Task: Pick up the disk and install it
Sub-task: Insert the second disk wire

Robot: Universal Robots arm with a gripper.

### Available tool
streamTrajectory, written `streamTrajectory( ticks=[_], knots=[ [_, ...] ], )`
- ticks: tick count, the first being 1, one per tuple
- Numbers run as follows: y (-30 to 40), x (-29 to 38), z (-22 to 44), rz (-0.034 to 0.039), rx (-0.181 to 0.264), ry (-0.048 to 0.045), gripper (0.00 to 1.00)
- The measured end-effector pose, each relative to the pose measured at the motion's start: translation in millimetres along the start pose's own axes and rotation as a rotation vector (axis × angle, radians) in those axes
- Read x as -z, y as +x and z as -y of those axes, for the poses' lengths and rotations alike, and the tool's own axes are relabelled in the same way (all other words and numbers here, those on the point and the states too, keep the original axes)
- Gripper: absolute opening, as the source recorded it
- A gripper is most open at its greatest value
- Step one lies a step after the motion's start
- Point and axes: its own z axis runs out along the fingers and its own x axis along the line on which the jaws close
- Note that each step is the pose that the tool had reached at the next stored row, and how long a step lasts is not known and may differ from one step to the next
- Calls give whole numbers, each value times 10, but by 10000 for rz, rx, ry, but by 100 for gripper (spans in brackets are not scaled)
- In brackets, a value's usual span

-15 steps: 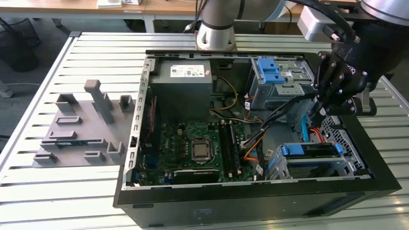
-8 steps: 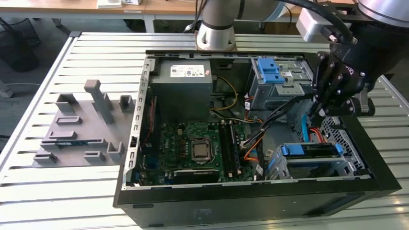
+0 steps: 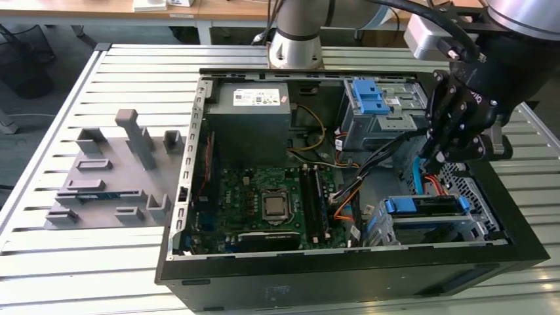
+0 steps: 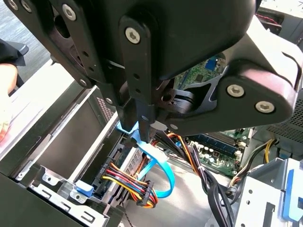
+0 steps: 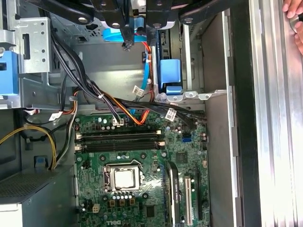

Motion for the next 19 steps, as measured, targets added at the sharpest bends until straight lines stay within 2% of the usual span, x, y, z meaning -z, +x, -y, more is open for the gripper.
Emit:
streamTrajectory(
  ticks=[2, 4, 6, 12, 13, 14, 19],
  knots=[
    [-4, -11, 0, -77, 0, 6, 25],
    [-7, -31, 1, -210, 1, 17, 25],
    [-8, -54, 2, -274, -1, 23, 25],
    [-11, -120, 20, -278, -1, 23, 25],
    [-12, -128, 22, -278, -1, 23, 24],
    [-12, -132, 25, -279, -1, 23, 17],
    [-12, -144, 28, -259, -1, 21, 16]
  ],
)
